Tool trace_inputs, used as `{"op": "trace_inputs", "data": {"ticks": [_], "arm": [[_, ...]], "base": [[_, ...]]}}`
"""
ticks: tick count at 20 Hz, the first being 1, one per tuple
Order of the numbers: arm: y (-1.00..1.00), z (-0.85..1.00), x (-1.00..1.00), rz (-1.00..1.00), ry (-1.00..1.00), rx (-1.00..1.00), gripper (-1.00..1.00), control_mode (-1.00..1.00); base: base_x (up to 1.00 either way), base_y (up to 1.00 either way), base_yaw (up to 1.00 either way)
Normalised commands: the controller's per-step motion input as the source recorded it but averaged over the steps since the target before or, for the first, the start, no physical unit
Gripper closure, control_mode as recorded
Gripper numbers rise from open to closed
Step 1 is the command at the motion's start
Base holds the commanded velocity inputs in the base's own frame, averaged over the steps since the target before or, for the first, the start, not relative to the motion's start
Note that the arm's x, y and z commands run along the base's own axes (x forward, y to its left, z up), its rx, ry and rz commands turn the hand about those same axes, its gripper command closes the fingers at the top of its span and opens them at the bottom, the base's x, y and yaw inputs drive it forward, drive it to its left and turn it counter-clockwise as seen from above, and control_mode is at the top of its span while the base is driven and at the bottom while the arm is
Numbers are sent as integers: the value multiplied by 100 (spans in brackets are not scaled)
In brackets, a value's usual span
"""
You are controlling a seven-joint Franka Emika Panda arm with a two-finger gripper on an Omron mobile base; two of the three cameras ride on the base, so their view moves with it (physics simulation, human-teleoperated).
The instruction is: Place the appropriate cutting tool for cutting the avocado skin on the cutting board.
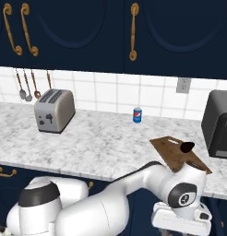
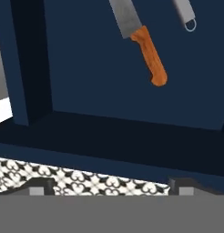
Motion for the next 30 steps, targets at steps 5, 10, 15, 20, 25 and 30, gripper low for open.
{"op": "trace_inputs", "data": {"ticks": [5,10,15,20,25,30], "arm": [[-7,0,17,5,-5,0,-100,-100],[12,-8,0,1,-10,-1,-100,-100],[37,-30,0,1,-2,-10,-100,-100],[1,-53,0,11,0,-7,-100,-100],[-11,-37,10,20,-1,0,-100,-100],[-20,-23,21,17,0,3,-100,-100]], "base": [[0,0,0],[0,0,0],[0,0,0],[0,0,0],[0,0,0],[0,0,0]]}}
